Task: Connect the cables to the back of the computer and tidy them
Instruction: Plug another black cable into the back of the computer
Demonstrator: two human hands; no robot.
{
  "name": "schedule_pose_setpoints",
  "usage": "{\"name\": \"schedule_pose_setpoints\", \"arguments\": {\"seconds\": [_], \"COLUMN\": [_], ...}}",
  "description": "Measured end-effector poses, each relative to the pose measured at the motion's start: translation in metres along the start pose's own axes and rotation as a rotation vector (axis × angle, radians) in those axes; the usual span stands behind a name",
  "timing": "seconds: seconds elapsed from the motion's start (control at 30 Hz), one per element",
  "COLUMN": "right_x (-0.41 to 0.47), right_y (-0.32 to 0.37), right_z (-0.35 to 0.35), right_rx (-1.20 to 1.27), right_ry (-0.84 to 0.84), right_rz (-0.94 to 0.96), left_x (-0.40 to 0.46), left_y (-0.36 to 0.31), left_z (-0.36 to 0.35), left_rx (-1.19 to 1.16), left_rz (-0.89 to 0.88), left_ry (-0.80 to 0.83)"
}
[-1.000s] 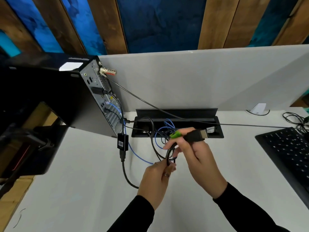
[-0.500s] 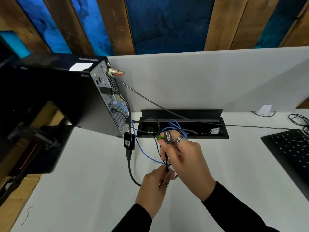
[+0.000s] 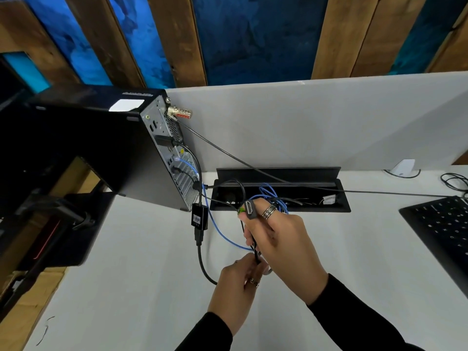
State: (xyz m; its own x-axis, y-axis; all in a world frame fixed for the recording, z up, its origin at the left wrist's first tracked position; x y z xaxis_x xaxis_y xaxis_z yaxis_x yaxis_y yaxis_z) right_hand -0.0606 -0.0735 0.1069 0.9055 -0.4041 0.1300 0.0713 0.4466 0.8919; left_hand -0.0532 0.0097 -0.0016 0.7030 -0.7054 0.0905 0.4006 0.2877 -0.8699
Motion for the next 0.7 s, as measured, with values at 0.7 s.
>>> {"name": "schedule_pose_setpoints", "arguments": {"seconds": [0.7], "right_x": [0.041], "right_y": [0.015], "right_z": [-0.024], "right_rx": [-0.019], "right_ry": [0.490], "right_rz": [0.051], "left_x": [0.026], "left_y": [0.026], "left_z": [0.035], "left_rx": [-0.331], "left_rz": [0.088], "left_ry": [0.016]}}
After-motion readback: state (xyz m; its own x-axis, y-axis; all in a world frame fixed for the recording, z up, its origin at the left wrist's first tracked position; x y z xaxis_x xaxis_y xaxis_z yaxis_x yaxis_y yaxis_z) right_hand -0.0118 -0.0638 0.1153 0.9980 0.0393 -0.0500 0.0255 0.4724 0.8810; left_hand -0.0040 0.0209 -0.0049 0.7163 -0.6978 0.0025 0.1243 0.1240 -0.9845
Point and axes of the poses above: each hand's wrist, its own x-axis towards the middle knuckle, its own z-axis out of the back of the hand, y = z × x, the point moved 9 cm from there along x, towards the middle knuckle, and after that the axes turned 12 degrees about -z, right-handed, at the moved point
